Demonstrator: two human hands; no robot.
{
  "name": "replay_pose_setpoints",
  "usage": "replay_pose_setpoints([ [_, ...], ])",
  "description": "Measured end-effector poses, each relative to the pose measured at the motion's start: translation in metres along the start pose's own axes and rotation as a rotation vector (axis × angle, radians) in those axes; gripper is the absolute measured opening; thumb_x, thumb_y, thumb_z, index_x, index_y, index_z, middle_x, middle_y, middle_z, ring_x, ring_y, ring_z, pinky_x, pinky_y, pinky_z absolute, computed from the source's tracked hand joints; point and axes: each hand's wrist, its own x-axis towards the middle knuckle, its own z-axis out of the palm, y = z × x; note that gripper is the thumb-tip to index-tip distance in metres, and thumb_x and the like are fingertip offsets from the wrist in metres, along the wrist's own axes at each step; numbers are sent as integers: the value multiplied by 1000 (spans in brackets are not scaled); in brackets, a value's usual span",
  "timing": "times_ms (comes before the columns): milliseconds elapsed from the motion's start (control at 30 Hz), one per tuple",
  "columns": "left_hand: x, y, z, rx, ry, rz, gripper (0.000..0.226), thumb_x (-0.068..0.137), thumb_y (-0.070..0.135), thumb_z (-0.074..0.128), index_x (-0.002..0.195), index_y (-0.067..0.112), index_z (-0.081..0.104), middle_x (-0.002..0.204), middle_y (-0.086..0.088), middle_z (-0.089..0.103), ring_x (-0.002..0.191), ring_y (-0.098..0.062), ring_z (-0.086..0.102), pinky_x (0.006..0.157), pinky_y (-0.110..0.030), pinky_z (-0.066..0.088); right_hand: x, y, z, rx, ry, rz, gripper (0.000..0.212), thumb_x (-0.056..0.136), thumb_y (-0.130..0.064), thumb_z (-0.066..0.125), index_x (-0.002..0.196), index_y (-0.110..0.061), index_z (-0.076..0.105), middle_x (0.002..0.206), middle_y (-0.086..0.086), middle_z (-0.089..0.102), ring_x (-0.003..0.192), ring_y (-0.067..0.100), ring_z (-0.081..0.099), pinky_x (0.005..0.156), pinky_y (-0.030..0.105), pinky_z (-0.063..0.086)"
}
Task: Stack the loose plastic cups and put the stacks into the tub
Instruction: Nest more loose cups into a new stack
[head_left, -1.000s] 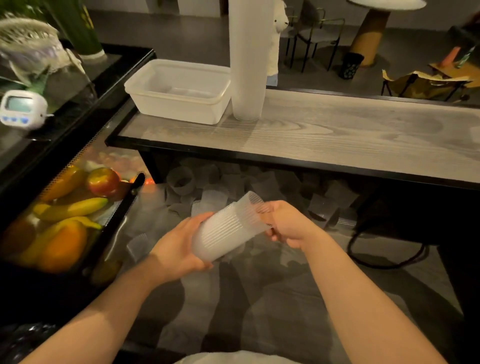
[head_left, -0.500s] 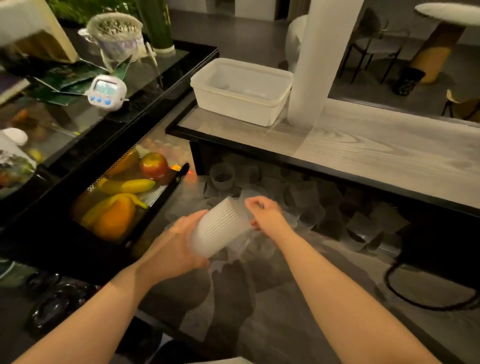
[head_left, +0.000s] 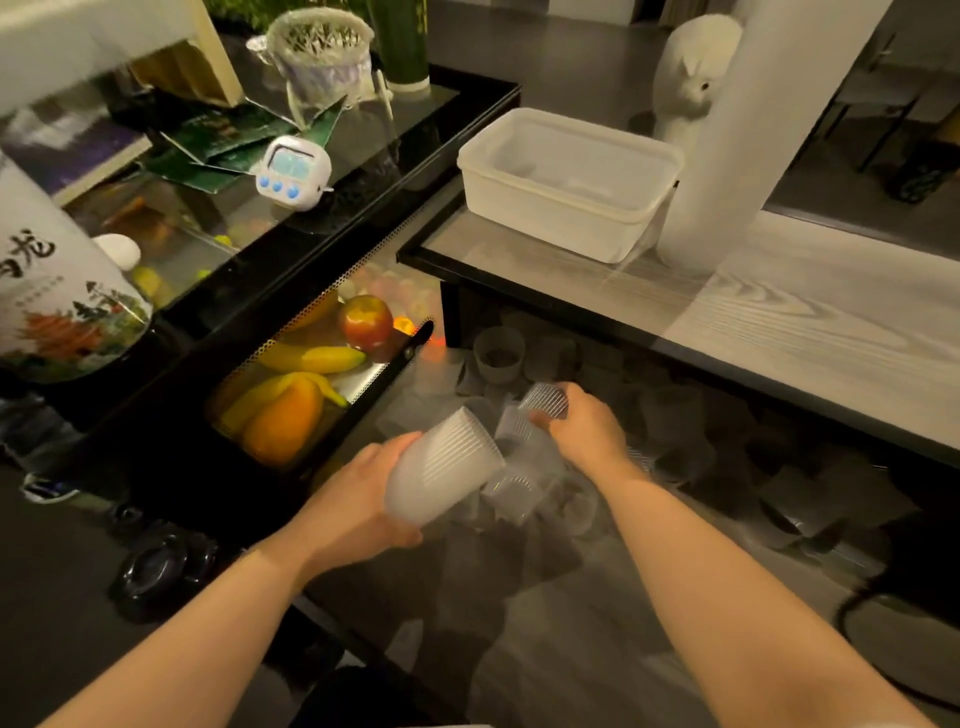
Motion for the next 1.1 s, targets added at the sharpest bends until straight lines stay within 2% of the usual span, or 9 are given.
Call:
replay_pose_setpoints([
  [167, 6, 6, 0, 16, -6, -8, 109, 54, 38, 83, 144, 46, 22, 130, 9, 42, 115, -22, 53, 92, -45, 50, -27, -4, -14, 605, 106, 26, 22, 96, -34, 57, 115, -25, 65, 94, -1, 68, 68, 8, 61, 66, 22, 53],
  [333, 9, 14, 5, -33, 0, 7, 111, 58, 34, 86, 146, 45, 20, 129, 13, 39, 115, -16, 50, 92, -40, 51, -65, -16, -29, 1083, 17, -48, 21, 99, -13, 53, 109, -24, 68, 74, 4, 63, 55, 11, 52, 53, 22, 48],
  [633, 6, 24, 11, -9, 21, 91, 110, 63, 31, 89, 147, 42, 20, 130, 14, 38, 115, -11, 46, 93, -34, 49, -88, -18, -17, 965, -52, -151, 36, 101, -7, 46, 113, -35, 66, 80, -1, 70, 55, 12, 51, 60, 24, 50],
  [733, 9, 30, 14, -20, 53, 110, 108, 63, 29, 88, 147, 41, 21, 125, 13, 38, 113, -11, 45, 87, -29, 46, -95, -17, -9, 850, -97, -185, 40, 103, -9, 42, 115, -42, 61, 51, -6, 56, 46, 9, 44, 63, 17, 47],
  [800, 10, 31, 17, -19, 74, 113, 108, 63, 29, 88, 148, 40, 21, 128, 11, 39, 113, -10, 43, 88, -28, 45, -97, -14, -8, 765, -117, -196, 45, 104, -11, 39, 116, -51, 56, 47, -5, 48, 47, 10, 42, 67, 11, 46],
  [867, 10, 32, 19, 2, 87, 123, 109, 63, 31, 88, 148, 38, 21, 131, 11, 40, 112, -10, 42, 89, -28, 45, -98, -7, -10, 696, -133, -220, 53, 104, -9, 37, 115, -59, 53, 72, -14, 62, 52, 8, 46, 69, 13, 49],
  [967, 8, 36, 25, 23, 87, 145, 109, 65, 30, 90, 151, 32, 22, 130, 14, 37, 112, -5, 39, 92, -25, 43, -93, 8, -9, 674, -44, -247, 55, 103, -7, 37, 118, -57, 55, 124, -27, 54, 69, -1, 54, 73, 17, 49],
  [1033, 9, 37, 28, 19, 95, 127, 110, 64, 31, 90, 151, 32, 22, 136, 10, 39, 112, -5, 38, 93, -27, 44, -86, 21, -4, 525, 92, -155, 46, 101, -7, 38, 110, -47, 61, 121, -17, 58, 89, -4, 55, 81, 18, 44],
  [1100, 8, 37, 28, 24, 92, 99, 111, 63, 33, 90, 150, 33, 21, 138, 5, 41, 111, -6, 39, 93, -30, 45, -83, 36, 3, 193, 93, -5, 37, 93, -6, 43, 95, -37, 63, 112, -8, 61, 97, 11, 57, 81, 29, 46],
])
